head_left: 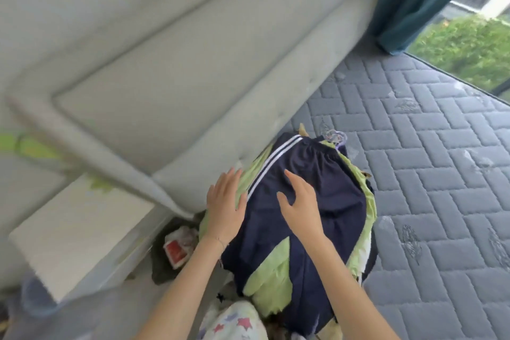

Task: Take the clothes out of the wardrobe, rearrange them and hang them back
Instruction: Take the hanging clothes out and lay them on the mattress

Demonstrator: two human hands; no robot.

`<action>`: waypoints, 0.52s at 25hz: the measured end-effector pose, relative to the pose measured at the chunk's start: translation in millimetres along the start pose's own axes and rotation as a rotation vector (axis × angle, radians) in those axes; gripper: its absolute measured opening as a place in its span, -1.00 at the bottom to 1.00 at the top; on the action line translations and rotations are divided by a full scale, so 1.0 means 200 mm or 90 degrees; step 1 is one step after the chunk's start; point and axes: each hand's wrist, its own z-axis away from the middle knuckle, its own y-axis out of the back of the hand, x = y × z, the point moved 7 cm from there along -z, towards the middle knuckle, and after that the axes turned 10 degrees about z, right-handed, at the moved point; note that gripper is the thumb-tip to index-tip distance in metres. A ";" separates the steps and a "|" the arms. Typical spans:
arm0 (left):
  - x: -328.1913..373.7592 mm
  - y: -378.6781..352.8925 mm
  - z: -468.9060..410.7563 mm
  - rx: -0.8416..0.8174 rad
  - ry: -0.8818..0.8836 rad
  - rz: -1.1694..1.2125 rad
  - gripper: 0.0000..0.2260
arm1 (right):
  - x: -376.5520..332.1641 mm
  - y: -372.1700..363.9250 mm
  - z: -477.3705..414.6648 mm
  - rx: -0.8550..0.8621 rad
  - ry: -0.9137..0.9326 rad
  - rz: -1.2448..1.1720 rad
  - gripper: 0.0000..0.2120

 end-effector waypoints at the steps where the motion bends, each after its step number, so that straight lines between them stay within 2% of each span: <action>1: -0.03 0.09 0.09 0.035 0.020 0.009 -0.55 | -0.09 -0.05 0.05 -0.027 0.030 0.004 -0.50; 6: -0.22 0.56 0.60 0.246 0.124 0.046 -0.58 | -0.52 -0.28 0.31 -0.155 0.182 0.038 -0.51; 13: -0.53 1.10 1.58 0.560 0.307 0.088 -0.59 | -1.15 -0.70 0.90 -0.331 0.437 0.067 -0.50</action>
